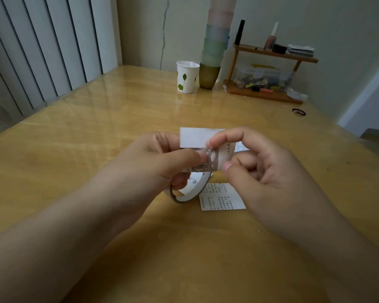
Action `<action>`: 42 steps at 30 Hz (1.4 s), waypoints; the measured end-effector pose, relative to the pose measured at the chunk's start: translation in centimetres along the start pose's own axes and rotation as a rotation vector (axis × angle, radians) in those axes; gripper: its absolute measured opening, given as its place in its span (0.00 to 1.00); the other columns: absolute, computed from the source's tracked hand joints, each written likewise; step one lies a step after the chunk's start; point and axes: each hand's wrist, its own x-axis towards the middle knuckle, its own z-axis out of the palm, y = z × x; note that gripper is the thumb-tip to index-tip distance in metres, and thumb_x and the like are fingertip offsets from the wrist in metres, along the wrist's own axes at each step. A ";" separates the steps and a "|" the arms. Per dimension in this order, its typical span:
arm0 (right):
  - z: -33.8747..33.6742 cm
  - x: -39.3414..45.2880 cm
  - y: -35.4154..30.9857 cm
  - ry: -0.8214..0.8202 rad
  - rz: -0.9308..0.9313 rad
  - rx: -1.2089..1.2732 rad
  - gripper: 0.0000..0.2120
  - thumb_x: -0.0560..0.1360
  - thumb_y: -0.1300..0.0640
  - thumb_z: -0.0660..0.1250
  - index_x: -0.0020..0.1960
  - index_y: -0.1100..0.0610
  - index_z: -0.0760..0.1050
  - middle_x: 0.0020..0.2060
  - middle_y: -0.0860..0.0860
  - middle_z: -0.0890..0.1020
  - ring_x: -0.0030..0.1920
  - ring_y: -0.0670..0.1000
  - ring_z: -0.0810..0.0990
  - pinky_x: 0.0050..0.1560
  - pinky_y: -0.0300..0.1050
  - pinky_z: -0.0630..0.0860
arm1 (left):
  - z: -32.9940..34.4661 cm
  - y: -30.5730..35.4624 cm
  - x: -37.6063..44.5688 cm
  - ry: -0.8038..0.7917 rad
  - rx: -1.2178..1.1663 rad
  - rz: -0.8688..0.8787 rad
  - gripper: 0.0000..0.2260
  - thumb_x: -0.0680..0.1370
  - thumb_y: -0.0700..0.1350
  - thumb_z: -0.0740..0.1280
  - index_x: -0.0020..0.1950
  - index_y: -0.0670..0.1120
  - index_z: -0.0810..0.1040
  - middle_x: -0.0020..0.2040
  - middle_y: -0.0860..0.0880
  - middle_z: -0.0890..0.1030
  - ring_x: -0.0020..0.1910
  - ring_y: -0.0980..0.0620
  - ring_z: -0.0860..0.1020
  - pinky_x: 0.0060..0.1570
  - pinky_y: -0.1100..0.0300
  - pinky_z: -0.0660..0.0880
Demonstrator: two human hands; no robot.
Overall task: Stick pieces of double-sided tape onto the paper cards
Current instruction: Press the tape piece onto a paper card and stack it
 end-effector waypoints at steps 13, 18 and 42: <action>-0.6 -0.1 0.2 0.062 -0.161 -0.390 0.20 0.74 0.62 0.59 0.58 0.40 0.75 0.25 0.50 0.67 0.24 0.45 0.65 0.25 0.33 0.63 | -0.2 0.2 0.2 0.045 -0.147 -0.037 0.03 0.66 0.40 0.68 0.32 0.42 0.78 0.32 0.44 0.67 0.23 0.55 0.62 0.25 0.63 0.61; -0.8 -0.2 0.5 0.095 -0.097 -0.598 0.24 0.72 0.59 0.56 0.63 0.39 0.74 0.23 0.49 0.69 0.26 0.51 0.69 0.25 0.42 0.65 | -0.1 0.3 0.2 0.026 -0.158 -0.025 0.05 0.66 0.39 0.67 0.30 0.42 0.78 0.31 0.44 0.67 0.22 0.55 0.62 0.25 0.64 0.62; -0.6 0.5 -0.2 0.061 0.266 0.601 0.25 0.66 0.64 0.73 0.61 0.48 0.75 0.41 0.53 0.83 0.41 0.52 0.83 0.48 0.49 0.81 | 1.4 1.1 -0.6 -0.089 0.009 0.037 0.05 0.68 0.39 0.69 0.40 0.45 0.84 0.25 0.56 0.78 0.23 0.63 0.74 0.25 0.74 0.68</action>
